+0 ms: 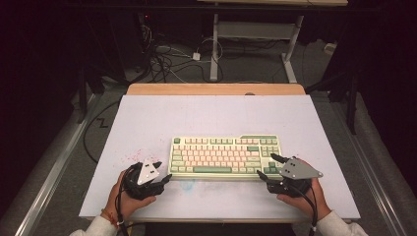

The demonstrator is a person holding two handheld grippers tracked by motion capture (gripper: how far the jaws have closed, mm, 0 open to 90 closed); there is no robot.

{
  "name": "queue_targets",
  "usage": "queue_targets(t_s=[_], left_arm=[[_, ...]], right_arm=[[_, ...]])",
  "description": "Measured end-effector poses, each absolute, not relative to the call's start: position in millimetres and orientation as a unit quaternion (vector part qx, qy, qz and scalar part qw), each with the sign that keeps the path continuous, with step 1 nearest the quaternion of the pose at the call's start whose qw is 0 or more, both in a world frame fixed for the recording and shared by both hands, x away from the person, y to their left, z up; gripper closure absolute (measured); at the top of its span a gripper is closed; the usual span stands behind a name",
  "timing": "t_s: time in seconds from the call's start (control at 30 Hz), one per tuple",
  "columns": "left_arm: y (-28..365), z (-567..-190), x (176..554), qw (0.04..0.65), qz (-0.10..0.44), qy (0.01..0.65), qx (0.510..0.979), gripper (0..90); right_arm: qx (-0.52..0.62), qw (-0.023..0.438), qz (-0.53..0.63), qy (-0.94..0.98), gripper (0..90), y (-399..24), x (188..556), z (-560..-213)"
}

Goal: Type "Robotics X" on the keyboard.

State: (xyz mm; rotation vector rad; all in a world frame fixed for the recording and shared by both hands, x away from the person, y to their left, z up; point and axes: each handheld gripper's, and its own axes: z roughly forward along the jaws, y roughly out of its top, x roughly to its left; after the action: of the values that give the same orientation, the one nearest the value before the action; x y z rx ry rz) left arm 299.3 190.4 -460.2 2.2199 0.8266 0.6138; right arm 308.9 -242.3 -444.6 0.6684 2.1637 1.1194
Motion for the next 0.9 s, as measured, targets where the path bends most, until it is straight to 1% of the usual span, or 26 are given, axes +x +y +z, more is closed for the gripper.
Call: queue_targets(t_s=[0.17, 0.23, 0.3, 0.43, 0.57, 0.77, 0.9], left_arm=[[187.0, -454.4, 302.4, 0.348, 0.215, 0.315, 0.857, 74.4], [184.3, -451.8, 303.7, 0.345, 0.214, 0.310, 0.860, 81.0], [181.9, -449.3, 305.4, 0.344, 0.212, 0.306, 0.862, 85.1], [176.1, -444.2, 310.7, 0.347, 0.205, 0.302, 0.864, 87.5], [167.3, -440.7, 315.7, 0.342, 0.203, 0.294, 0.869, 87.6], [157.6, -436.7, 326.4, 0.350, 0.182, 0.291, 0.871, 87.5], [147.6, -434.0, 332.4, 0.350, 0.181, 0.282, 0.875, 87.4]], right_arm=[[0.253, 0.304, 0.417, 0.818, 29.3, -244.2, 305.7, -447.3], [0.254, 0.303, 0.417, 0.818, 29.3, -244.9, 305.4, -447.7], [0.255, 0.305, 0.415, 0.818, 29.2, -245.3, 305.0, -448.0], [0.255, 0.304, 0.413, 0.820, 29.2, -244.7, 305.6, -448.9], [0.251, 0.303, 0.409, 0.823, 29.2, -242.6, 305.7, -449.9], [0.250, 0.302, 0.407, 0.825, 29.2, -241.9, 306.1, -450.7], [0.251, 0.302, 0.405, 0.826, 29.2, -241.4, 306.7, -451.4]])
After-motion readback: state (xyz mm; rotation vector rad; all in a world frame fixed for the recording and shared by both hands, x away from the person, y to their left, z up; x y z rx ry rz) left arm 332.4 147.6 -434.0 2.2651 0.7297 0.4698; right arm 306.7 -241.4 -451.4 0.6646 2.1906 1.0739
